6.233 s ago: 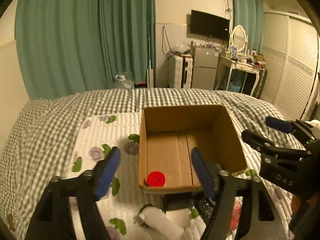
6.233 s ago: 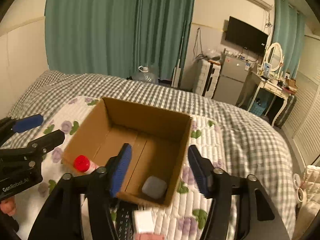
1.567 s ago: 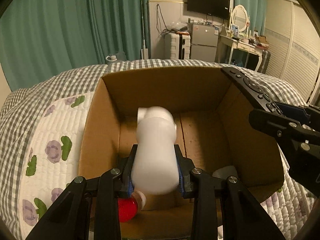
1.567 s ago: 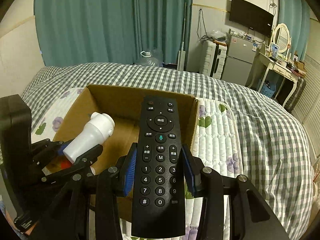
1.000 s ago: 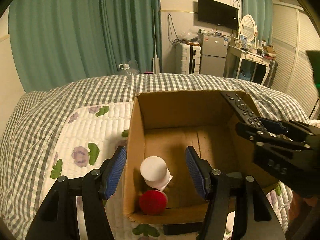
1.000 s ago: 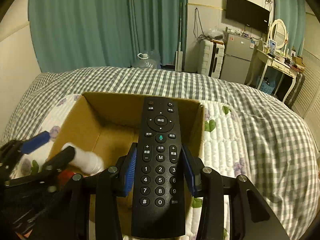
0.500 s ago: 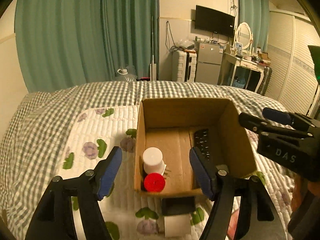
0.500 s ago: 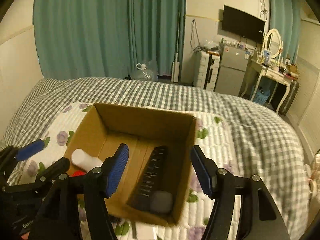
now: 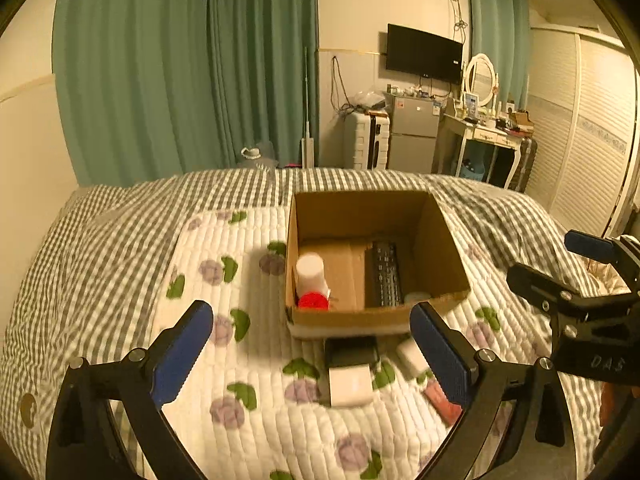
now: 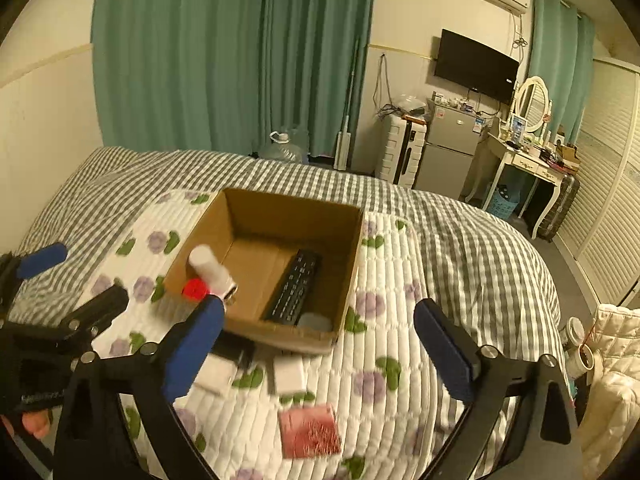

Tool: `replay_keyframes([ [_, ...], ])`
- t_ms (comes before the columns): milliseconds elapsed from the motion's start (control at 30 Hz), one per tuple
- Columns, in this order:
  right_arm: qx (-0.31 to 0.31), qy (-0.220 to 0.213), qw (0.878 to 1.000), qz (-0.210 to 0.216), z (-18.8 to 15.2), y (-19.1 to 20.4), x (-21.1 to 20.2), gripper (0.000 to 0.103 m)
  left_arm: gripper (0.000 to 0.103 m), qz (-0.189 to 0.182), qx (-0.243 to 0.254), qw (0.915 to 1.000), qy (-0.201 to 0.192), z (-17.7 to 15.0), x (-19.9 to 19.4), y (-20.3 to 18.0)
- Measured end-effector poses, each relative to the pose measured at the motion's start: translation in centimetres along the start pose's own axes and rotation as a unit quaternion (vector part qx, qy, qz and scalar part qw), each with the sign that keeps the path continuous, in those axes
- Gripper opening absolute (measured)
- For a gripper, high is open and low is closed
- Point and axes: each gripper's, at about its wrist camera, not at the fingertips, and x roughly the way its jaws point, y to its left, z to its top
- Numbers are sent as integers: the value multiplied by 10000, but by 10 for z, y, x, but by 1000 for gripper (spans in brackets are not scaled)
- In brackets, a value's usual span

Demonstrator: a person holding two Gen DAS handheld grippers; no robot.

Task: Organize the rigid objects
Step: 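Grasp the pink rose card box with the right gripper while the left grasps the white soap bar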

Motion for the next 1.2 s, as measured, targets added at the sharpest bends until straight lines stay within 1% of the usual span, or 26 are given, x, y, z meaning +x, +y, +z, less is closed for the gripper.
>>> replay_keyframes([
  [67, -40, 67, 10000, -46, -13, 3, -2, 100, 101, -29, -53, 9999, 112, -14, 1, 1],
  [167, -15, 268, 9996, -31, -35, 5, 9, 101, 101, -93, -135, 9995, 283, -34, 10, 1],
  [300, 91, 663, 9978, 21, -64, 3, 35, 101, 101, -25, -132, 9986, 520, -59, 24, 2],
  [400, 111, 1096, 9939, 91, -83, 2, 62, 101, 101, -28, -161, 9970, 759, -75, 37, 4],
  [500, 18, 1634, 9865, 70, -102, 4, 92, 101, 101, -51, -191, 9953, 945, -88, 50, 6],
  [600, -61, 2000, 9798, 33, -116, 8, 112, 101, 101, -64, -184, 9937, 1099, -98, 60, 5],
  [633, -74, 2156, 9764, -65, -121, 10, 121, 101, 101, -59, -180, 9934, 1134, -101, 63, 4],
  [833, -276, 2749, 9608, -232, -143, 19, 157, 97, 101, -1, -119, 9920, 1256, -108, 75, 3],
  [900, -329, 2814, 9586, -285, -146, 22, 161, 96, 101, 21, -112, 9914, 1302, -110, 77, 4],
  [967, -321, 2778, 9596, -317, -147, 22, 161, 81, 101, 12, -111, 9910, 1334, -110, 78, 4],
  [1000, -321, 2698, 9617, -346, -147, 22, 157, 69, 101, 1, -110, 9909, 1342, -111, 79, 5],
  [1033, -332, 2646, 9629, -405, -147, 22, 155, 69, 101, -14, -115, 9909, 1343, -110, 79, 5],
  [1100, -358, 2492, 9671, -378, -146, 23, 147, 69, 101, -63, -113, 9910, 1329, -109, 77, 4],
  [1200, -235, 2169, 9757, -176, -139, 21, 130, 68, 101, -100, -44, 9918, 1276, -105, 77, 0],
])
